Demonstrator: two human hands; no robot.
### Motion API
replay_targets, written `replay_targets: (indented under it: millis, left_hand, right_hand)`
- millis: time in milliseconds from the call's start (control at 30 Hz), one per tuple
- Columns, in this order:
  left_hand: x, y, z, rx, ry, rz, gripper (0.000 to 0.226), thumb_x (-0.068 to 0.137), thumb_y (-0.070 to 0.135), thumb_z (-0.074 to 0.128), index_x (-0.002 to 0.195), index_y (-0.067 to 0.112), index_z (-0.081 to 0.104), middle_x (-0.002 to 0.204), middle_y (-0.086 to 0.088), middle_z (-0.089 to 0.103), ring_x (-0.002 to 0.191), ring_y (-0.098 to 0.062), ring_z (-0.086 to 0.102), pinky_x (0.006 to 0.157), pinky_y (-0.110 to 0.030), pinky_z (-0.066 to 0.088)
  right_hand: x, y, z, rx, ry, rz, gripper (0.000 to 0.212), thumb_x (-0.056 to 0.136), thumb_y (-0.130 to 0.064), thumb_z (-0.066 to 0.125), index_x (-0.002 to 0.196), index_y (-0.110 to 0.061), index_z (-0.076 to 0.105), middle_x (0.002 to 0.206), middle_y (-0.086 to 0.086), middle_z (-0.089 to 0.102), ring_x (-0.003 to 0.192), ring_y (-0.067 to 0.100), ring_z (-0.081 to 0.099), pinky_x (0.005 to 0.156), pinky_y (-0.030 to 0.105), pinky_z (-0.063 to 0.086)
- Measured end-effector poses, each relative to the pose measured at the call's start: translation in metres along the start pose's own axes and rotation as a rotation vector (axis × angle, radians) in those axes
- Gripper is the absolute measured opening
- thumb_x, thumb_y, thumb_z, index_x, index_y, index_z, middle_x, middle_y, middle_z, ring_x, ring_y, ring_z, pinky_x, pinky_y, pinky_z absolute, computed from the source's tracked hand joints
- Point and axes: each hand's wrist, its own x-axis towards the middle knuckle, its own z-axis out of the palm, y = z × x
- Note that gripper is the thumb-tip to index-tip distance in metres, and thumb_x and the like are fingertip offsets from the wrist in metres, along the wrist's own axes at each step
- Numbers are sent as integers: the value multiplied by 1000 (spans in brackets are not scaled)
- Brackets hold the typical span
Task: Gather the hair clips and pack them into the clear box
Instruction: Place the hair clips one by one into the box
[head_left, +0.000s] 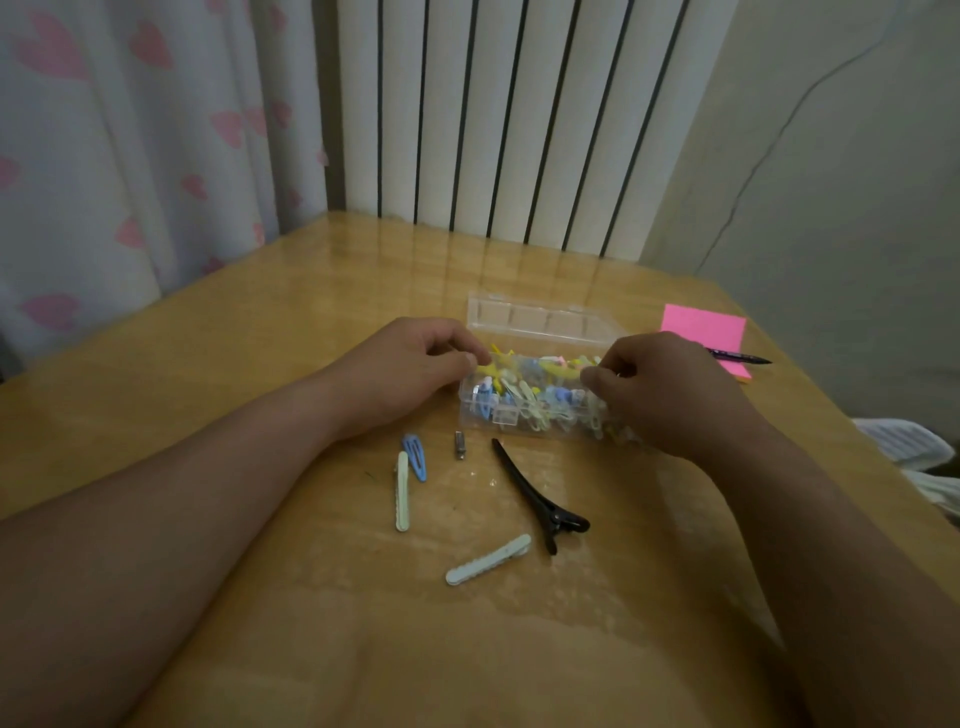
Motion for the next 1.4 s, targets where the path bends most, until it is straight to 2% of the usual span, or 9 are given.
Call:
replay_targets:
  millis: [167, 267, 400, 567, 700, 867, 1133, 1267, 1400]
  left_hand:
    - [-1, 2, -1, -14, 4, 7, 17, 102, 26, 64, 108, 36, 77, 94, 2, 73, 86, -4, 67, 93, -35, 56]
    - [0, 1, -1, -46, 13, 0, 16, 100, 24, 66, 106, 33, 78, 93, 1, 75, 90, -9, 71, 96, -38, 58]
    - [2, -2, -2, -86, 1, 1, 14, 98, 21, 68, 105, 27, 79, 98, -8, 78, 98, -24, 72, 96, -43, 58]
    - [2, -2, -2, -135, -1, -12, 17, 97, 13, 68, 107, 19, 80, 87, 0, 75, 78, -5, 67, 76, -19, 53]
    - [3, -3, -2, -143, -20, -9, 17, 98, 14, 67, 109, 19, 79, 92, -16, 74, 84, -11, 67, 89, -32, 57]
    - [4, -4, 0, -151, 0, -7, 16, 97, 14, 68, 106, 20, 80, 100, -20, 74, 87, -16, 68, 98, -45, 56]
    - [4, -5, -1, -139, 0, -8, 18, 97, 16, 68, 105, 25, 80, 99, -12, 76, 87, -10, 68, 86, -27, 54]
    - [5, -6, -2, -156, -14, -15, 15, 96, 20, 69, 103, 27, 80, 102, -4, 78, 92, -13, 72, 87, -31, 57]
    - [5, -4, -1, -110, 19, -10, 15, 100, 20, 68, 106, 26, 80, 103, -6, 77, 84, -2, 68, 90, -29, 57]
  right_hand:
    - [-8, -19, 4, 119, 144, -123, 23, 101, -47, 62, 102, -27, 73, 85, -14, 67, 76, 4, 63, 73, 37, 60]
    - [-21, -40, 4, 184, 159, -278, 12, 100, -39, 62, 102, -31, 71, 88, -17, 66, 80, 0, 60, 72, 30, 56]
    - [-38, -68, 10, 124, 41, -465, 14, 98, -38, 60, 107, -36, 70, 91, -20, 63, 81, 0, 56, 69, 21, 47]
    - [-46, -85, 23, -26, -67, -591, 20, 99, -35, 61, 117, -38, 69, 102, -15, 67, 88, 6, 60, 72, 29, 49]
    - [-48, -89, 27, -163, -86, -584, 20, 99, -47, 57, 114, -35, 67, 109, -11, 65, 94, 14, 65, 75, 34, 54]
    - [-46, -90, 30, -234, -105, -605, 11, 101, -29, 52, 104, -29, 63, 102, -6, 63, 87, 20, 64, 71, 38, 53]
    - [-48, -90, 28, -172, -109, -611, 9, 97, -21, 54, 103, -27, 56, 94, -6, 59, 84, 20, 60, 70, 41, 53]
    - [-42, -77, 6, 128, -50, -435, 10, 94, -29, 63, 103, -34, 62, 92, -17, 62, 83, 2, 59, 70, 24, 53]
    - [-15, -35, -19, 277, 66, -132, 12, 95, -22, 71, 105, -28, 65, 96, -14, 64, 82, 3, 62, 63, 17, 48]
